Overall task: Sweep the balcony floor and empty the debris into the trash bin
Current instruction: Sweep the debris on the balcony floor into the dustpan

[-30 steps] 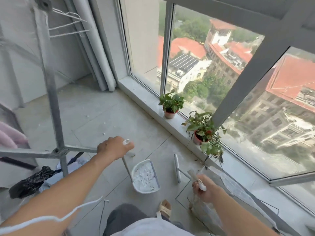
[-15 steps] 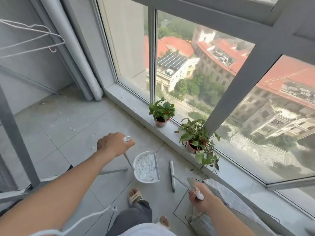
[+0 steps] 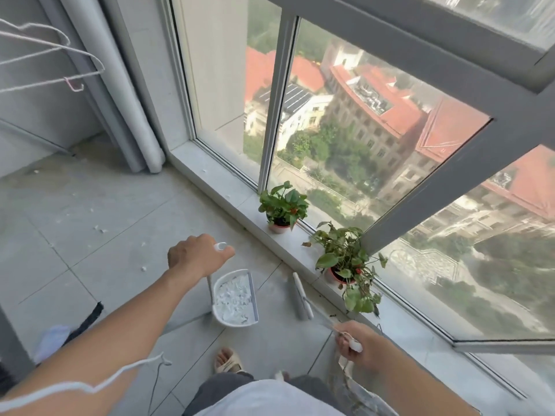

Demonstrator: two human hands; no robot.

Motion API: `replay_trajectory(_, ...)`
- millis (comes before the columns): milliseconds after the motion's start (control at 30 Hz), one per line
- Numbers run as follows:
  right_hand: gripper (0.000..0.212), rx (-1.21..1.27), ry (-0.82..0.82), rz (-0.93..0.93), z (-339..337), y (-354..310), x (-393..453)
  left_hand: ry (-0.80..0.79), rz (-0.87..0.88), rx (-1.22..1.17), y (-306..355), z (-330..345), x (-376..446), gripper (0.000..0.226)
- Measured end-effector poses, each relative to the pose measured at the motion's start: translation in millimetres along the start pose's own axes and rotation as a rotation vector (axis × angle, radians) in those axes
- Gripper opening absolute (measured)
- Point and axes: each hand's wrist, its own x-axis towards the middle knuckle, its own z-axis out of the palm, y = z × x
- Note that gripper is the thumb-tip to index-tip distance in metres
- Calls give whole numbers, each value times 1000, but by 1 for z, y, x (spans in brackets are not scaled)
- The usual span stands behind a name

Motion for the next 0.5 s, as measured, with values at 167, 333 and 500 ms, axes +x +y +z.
replay_trajectory(167, 13, -193, 54, 3, 17, -37, 1, -15, -54, 0, -6, 3, 10, 43)
replay_trajectory(333, 8, -256, 45, 11, 30, -69, 12, 1, -127, -37, -13, 4, 18, 44)
replay_trajectory(500, 10, -350, 40, -1, 38, -107, 36, 5, -214, -90, -7, 9, 24, 45)
